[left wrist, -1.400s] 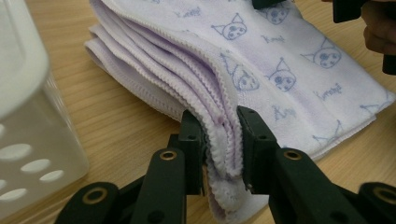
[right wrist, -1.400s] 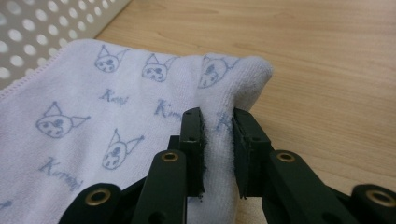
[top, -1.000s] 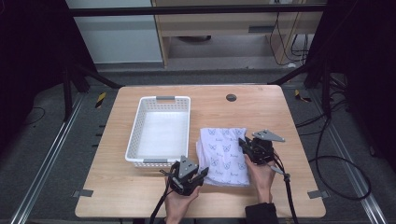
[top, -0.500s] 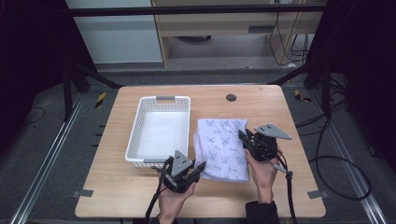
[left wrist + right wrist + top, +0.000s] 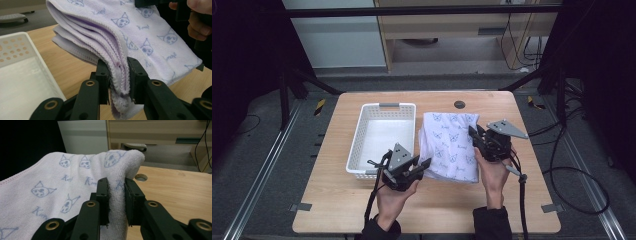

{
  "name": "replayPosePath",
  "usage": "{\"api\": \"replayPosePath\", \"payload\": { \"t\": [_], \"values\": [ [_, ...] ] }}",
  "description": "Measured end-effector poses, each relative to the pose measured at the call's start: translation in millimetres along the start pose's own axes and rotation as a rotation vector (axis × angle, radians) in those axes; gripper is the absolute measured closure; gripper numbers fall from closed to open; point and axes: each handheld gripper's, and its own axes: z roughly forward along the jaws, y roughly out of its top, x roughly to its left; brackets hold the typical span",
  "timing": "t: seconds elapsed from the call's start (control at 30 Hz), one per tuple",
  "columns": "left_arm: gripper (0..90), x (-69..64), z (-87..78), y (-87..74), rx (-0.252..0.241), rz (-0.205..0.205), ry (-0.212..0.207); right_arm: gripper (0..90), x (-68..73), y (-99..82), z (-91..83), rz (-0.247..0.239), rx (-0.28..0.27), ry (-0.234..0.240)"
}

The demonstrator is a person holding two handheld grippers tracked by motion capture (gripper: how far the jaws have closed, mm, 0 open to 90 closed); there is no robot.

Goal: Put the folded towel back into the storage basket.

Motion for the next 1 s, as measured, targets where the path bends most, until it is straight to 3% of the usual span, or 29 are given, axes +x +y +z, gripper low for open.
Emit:
{"api": "replayPosePath", "payload": {
  "t": [0.13,0.4,0.67,1.0],
  "values": [
    [72.1,3.1,-2.2,15.1,0.011,0.026,0.006,75.6,1.5,11.7,-0.9,-0.004,-0.019,-0.01],
    [72.1,16.2,-15.2,27.6,0.001,0.037,0.026,75.7,11.7,32.9,2.9,-0.021,-0.046,0.003],
    [72.1,24.4,-32.8,27.1,-0.002,0.085,0.096,75.7,33.1,37.9,22.0,-0.014,-0.047,0.047],
    [72.3,42.3,-56.5,17.5,-0.039,0.054,0.111,76.1,56.6,39.7,41.5,-0.003,-0.037,0.107]
  ]
}}
